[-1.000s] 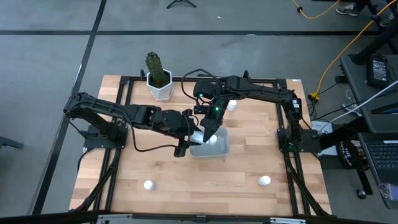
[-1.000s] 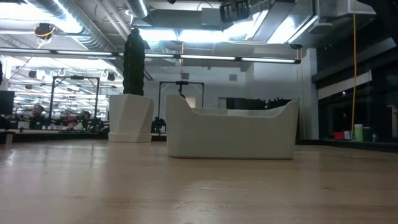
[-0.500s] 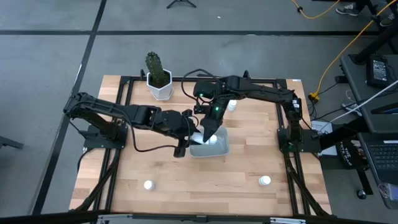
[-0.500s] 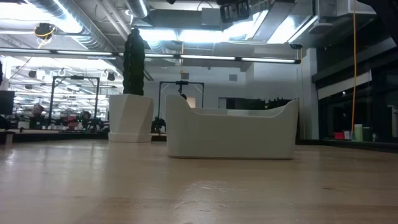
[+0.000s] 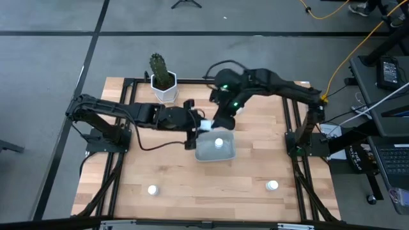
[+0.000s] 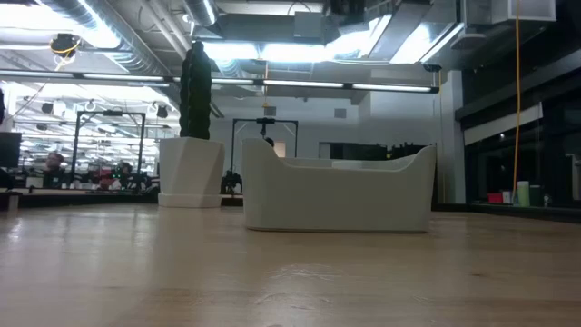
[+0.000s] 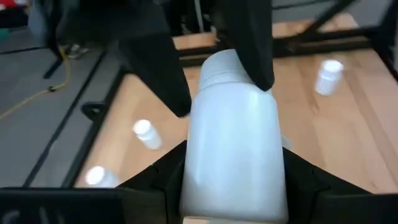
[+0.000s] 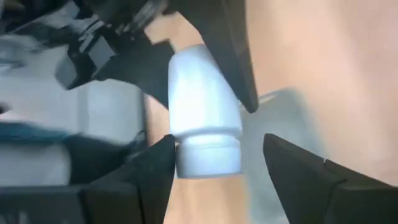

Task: Pick and place pill bottles into a basket
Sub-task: Put the white pill bottle into the gray bin

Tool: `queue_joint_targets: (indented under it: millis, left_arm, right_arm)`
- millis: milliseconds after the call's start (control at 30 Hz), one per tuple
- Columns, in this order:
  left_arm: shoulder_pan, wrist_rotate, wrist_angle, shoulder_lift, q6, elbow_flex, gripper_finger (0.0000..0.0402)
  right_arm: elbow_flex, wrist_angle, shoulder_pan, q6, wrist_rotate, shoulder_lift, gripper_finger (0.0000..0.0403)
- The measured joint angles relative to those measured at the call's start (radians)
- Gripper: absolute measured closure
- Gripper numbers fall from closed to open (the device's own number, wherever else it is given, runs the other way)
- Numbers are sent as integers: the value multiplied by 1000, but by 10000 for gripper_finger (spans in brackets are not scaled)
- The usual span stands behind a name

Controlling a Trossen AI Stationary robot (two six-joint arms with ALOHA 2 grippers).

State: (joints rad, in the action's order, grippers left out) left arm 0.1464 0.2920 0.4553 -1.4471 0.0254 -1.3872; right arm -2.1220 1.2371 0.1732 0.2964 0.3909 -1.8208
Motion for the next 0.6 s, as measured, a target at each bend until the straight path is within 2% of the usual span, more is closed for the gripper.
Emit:
queue_joint_targets:
  millis: [100,167,233,300,433,600]
  left_arm:
    - [-37,-6,-40,2,-20,-2,237]
    - [-55,-72,-98,1,-24,-6,237]
    - [-63,-137,-135,5,-23,-8,237]
    - [-69,-155,-197,3,-21,-8,237]
    - [-70,-108,-351,2,33,-8,237]
    - [-114,-51,-600,-2,54,-7,237]
  right_arm:
    - [0,-47,17,-25,-101,46,163]
    - [0,-106,33,-39,-215,69,163]
    - [3,-102,52,-48,-283,80,163]
    - [5,-104,67,-72,-301,100,163]
    - [2,-150,82,-122,-303,153,162]
    - [2,-315,67,-234,-470,217,162]
